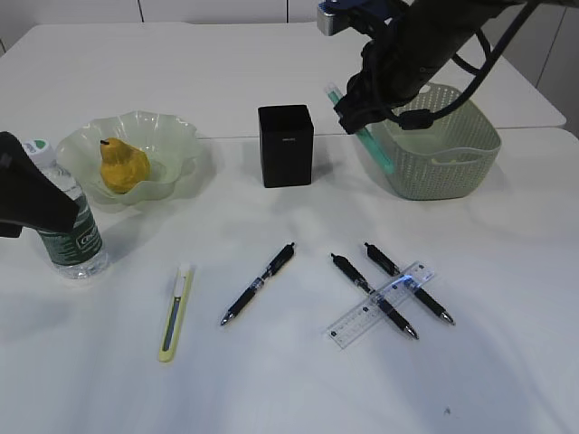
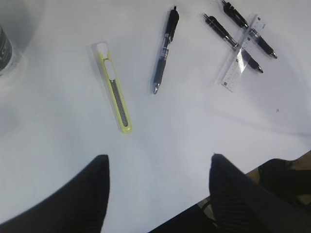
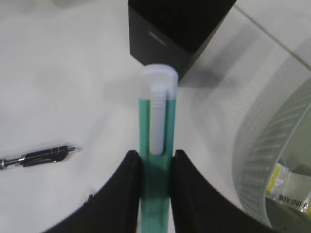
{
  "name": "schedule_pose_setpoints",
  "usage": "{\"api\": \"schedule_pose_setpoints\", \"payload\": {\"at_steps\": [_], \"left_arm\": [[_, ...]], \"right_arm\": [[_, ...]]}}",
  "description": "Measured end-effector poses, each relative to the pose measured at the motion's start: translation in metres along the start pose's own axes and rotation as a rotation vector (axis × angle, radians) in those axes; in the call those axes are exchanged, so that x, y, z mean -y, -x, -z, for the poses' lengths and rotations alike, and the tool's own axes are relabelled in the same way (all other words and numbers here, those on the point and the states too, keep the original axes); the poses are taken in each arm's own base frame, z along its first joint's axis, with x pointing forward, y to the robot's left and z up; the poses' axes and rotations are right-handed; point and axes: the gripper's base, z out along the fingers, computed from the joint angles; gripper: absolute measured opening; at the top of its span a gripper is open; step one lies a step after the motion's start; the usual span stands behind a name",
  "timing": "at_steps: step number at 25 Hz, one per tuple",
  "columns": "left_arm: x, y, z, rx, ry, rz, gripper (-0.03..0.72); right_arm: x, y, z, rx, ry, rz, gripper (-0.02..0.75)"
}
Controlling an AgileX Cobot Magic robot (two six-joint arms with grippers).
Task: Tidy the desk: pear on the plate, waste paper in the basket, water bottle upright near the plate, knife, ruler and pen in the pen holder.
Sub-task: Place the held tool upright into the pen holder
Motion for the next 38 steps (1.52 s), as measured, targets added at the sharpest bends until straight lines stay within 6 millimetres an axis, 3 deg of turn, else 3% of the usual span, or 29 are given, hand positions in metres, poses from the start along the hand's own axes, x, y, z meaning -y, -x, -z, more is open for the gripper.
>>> {"api": "schedule_pose_setpoints", "payload": {"at_steps": [16,28,38], "left_arm": [[0.0,0.0,0.0,-0.002,0.0,0.0,0.456],[0.0,0.0,0.0,-0.002,0.001,-0.001,0.455],[-0.001,0.0,0.0,-0.003,0.006,-0.004,0.455]], "right_arm": [[0.009,0.015,-0.034,0.224,-0.097,-0.067,0.172],[0.016,0.042,-0.027,0.542,-0.192,-0.243,0.172],[0.022,0.038,-0.045,0.579,-0.231,-0.291,0.172]]}}
